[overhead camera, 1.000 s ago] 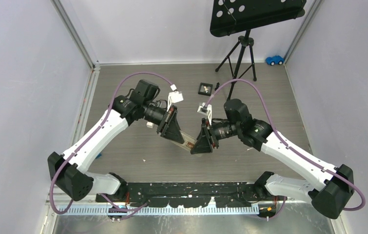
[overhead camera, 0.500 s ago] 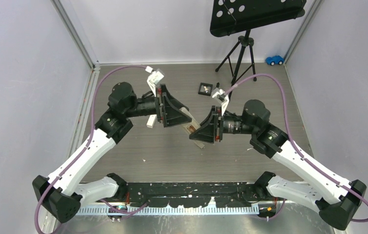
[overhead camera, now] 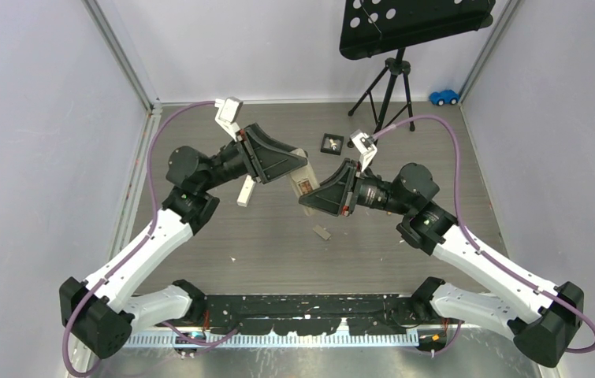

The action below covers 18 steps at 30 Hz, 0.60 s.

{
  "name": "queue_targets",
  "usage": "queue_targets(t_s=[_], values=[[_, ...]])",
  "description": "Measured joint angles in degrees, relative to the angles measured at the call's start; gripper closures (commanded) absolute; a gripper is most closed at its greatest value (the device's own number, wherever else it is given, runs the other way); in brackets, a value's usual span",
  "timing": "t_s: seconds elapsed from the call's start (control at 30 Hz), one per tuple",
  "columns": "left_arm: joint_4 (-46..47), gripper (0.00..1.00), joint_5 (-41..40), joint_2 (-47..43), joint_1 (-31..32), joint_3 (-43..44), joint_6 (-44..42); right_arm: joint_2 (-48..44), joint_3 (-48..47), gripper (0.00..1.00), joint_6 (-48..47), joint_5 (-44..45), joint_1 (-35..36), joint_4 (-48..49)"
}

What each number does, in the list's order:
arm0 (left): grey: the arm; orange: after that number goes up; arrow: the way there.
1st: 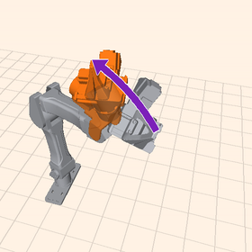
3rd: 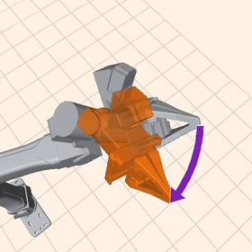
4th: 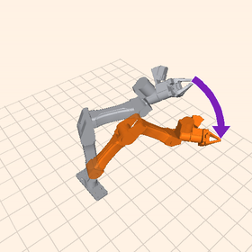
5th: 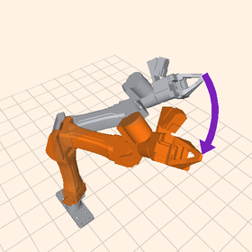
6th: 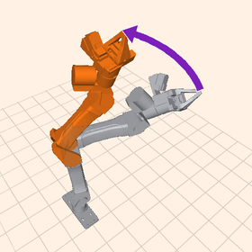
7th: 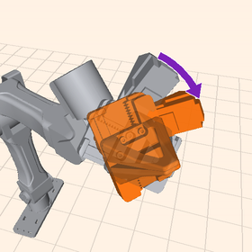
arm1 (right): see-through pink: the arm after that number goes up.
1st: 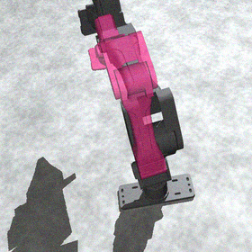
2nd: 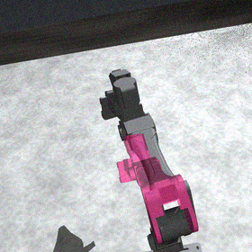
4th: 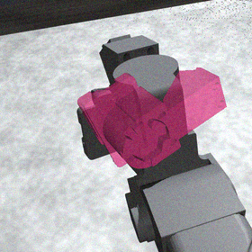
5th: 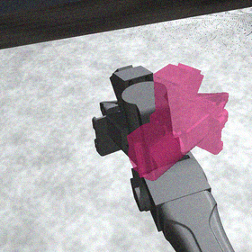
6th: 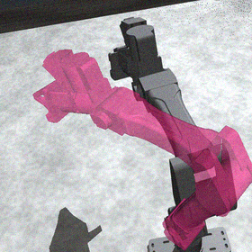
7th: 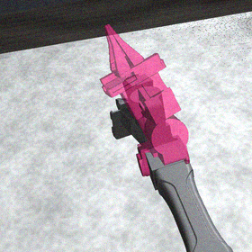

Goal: Load the batteries into the remote control
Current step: Adjust the remote control.

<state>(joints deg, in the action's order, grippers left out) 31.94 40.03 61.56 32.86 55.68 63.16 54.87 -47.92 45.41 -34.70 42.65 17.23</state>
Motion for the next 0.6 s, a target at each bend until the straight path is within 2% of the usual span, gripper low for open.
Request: queue_targets(t_s=[0.13,0.23,0.4,0.47,0.5,0.57,0.6], values=[[1.7,0.43,1.2,1.6,0.0,0.0,1.5,0.0,0.0,0.98,1.9,1.7,0.0,1.5],[1.9,0.52,2.3,2.6,-0.2,0.0,2.3,0.3,0.0,0.98,2.9,2.3,0.0,2.3],[2.0,0.83,3.5,3.7,-0.5,0.0,2.6,1.1,0.0,0.98,4.0,2.4,0.0,2.8],[1.9,0.97,3.8,3.8,-0.8,0.0,2.4,1.2,0.0,0.95,4.3,2.9,0.0,3.0],[2.0,1.00,4.0,3.9,-1.0,0.0,2.4,1.2,0.0,0.84,4.5,3.0,0.0,3.0],[2.0,1.00,4.2,3.9,-1.5,0.0,2.4,1.3,0.0,0.50,4.3,3.4,0.0,2.8],[1.7,1.00,4.2,3.9,-1.6,0.0,2.3,1.3,0.0,0.36,4.1,3.9,0.0,2.3]])
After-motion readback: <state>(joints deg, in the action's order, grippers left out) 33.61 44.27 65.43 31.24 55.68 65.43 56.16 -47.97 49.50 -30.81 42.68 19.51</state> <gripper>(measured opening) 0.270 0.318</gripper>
